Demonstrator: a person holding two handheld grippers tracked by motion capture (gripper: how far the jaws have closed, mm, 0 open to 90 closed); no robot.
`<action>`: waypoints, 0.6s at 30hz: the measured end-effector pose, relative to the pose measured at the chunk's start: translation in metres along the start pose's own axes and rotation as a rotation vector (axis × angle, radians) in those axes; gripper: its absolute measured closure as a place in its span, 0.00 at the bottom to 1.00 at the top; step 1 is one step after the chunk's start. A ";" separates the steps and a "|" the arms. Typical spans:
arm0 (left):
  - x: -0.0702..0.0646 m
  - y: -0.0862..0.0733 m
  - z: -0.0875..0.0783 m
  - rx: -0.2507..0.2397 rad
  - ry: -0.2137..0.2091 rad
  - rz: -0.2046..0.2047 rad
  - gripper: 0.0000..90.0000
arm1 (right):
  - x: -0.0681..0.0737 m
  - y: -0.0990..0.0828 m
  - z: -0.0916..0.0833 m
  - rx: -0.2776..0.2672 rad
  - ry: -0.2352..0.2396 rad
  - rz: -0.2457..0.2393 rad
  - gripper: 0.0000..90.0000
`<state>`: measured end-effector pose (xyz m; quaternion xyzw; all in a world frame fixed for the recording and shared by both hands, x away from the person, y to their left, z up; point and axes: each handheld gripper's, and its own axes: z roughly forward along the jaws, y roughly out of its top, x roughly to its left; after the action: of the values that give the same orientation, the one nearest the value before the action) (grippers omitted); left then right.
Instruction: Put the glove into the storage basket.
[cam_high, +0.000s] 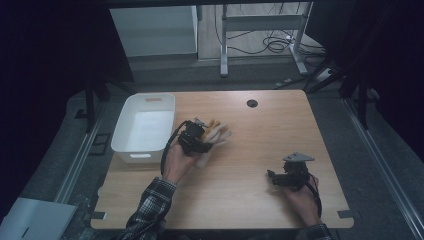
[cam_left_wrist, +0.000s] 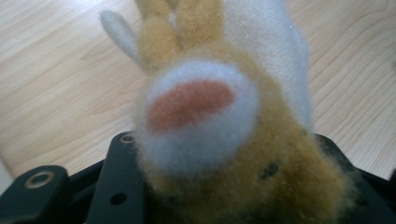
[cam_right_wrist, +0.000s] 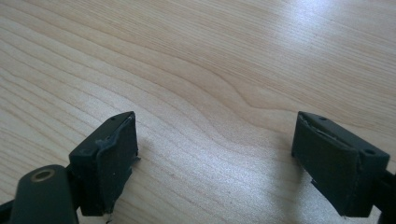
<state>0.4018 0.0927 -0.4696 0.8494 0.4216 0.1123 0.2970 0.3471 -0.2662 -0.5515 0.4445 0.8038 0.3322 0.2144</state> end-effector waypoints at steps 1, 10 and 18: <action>0.001 0.000 -0.001 0.000 0.002 -0.002 0.62 | 0.000 0.000 0.000 0.000 0.000 0.000 0.16; 0.019 0.007 -0.018 0.000 0.038 -0.033 0.62 | 0.000 0.000 0.000 -0.001 0.000 0.001 0.16; 0.038 0.010 -0.036 -0.010 0.080 -0.072 0.62 | 0.000 0.000 0.000 -0.001 0.000 0.001 0.16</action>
<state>0.4162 0.1324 -0.4369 0.8270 0.4627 0.1376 0.2882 0.3471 -0.2661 -0.5516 0.4449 0.8033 0.3330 0.2144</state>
